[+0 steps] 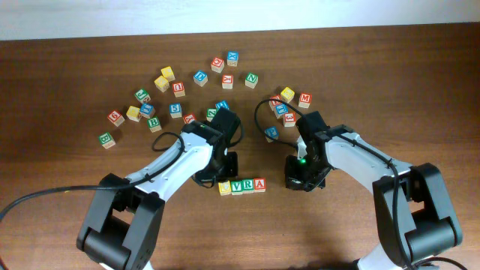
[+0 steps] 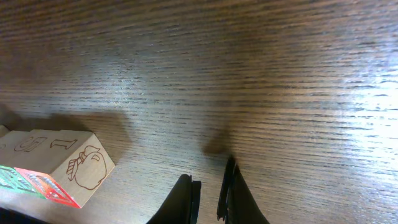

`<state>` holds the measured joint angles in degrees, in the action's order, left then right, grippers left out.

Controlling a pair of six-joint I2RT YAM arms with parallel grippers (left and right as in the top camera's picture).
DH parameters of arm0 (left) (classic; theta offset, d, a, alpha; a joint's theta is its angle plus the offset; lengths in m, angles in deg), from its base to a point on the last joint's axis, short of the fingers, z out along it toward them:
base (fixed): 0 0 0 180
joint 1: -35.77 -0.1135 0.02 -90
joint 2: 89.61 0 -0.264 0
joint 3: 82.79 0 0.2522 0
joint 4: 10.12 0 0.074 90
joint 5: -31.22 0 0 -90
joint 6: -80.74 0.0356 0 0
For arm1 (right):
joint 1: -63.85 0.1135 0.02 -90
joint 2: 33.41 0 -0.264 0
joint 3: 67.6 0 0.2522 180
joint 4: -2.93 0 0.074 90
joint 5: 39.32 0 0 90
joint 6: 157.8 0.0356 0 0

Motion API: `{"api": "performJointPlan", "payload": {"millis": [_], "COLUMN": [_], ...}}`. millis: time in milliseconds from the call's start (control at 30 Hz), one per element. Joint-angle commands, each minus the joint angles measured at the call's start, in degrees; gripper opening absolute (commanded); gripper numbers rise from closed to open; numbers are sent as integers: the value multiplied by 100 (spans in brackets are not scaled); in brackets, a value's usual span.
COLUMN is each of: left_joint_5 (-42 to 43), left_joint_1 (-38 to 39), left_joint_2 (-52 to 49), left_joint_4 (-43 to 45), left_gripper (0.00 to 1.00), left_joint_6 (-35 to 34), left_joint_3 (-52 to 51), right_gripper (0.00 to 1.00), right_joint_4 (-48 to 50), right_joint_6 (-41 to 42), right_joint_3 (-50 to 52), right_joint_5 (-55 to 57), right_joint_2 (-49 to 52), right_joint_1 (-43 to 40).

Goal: Spell out CVPR
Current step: 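Push the row ends inward with both grippers to align the blocks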

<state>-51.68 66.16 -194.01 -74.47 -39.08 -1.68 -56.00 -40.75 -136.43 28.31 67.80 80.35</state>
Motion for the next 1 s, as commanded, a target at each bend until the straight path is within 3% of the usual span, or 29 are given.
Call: {"api": "performJointPlan", "payload": {"millis": [0,367,500,600,767,967], "left_joint_5": [83,278,15,13,267,866], "left_joint_1": [-4,-20,-946,-1373,-1060,-470], "left_joint_2": [-50,-48,-48,-50,-50,-50], "left_joint_4": [-48,90,-448,-1008,-695,-50], "left_gripper": [0,0,0,0,0,0], "left_joint_6": [-55,-50,-9,175,-33,-63], "left_joint_3": [-52,-50,577,485,-514,-625], "right_gripper": [8,8,8,7,7,7], "right_joint_4": [17,46,87,219,756,793], "right_joint_6": [39,42,44,122,503,647], "right_joint_3": [55,55,55,55,55,55], "right_joint_5": [55,52,50,33,13,-50], "right_joint_2": [48,48,48,48,48,48], "right_joint_1": [4,4,4,39,654,756]}}
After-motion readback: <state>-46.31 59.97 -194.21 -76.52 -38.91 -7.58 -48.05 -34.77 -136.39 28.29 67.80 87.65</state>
